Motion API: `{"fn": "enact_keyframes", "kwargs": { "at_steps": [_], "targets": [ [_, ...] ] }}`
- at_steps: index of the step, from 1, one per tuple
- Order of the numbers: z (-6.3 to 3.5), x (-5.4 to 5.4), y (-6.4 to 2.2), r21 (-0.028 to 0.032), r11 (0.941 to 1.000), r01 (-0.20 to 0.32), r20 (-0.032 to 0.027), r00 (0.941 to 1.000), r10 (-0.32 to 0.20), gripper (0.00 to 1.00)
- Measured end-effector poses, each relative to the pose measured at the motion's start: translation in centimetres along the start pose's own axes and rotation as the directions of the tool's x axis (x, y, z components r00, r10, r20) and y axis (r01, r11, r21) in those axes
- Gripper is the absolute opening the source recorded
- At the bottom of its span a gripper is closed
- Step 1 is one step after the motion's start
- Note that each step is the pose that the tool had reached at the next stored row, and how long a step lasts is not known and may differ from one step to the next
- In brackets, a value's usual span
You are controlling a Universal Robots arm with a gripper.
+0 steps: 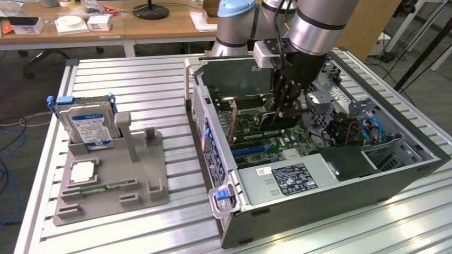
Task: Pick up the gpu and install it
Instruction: 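Insert the gpu into the slot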
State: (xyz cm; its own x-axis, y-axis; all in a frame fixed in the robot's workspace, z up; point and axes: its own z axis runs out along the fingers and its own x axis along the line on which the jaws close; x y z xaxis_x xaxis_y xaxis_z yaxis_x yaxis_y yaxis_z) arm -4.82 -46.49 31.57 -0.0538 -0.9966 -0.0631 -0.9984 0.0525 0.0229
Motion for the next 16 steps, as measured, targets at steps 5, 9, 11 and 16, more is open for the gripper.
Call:
{"fn": "enact_keyframes", "kwargs": {
  "at_steps": [5,9,11,16],
  "targets": [
    [0.02,0.0,0.0,0.0001,1.0,0.0,0.0001,1.0,0.0,0.26],
    [0.23,0.01,-0.01,0.0001,1.0,0.0,0.0001,1.0,0.0,0.26],
    [0.42,0.02,0.0,0.0001,1.0,0.0,0.0,1.0,0.0,0.26],
    [0.98,0.06,0.06,0.0002,1.0,0.0,-0.0001,1.0,0.0,0.26]
  ]
}}
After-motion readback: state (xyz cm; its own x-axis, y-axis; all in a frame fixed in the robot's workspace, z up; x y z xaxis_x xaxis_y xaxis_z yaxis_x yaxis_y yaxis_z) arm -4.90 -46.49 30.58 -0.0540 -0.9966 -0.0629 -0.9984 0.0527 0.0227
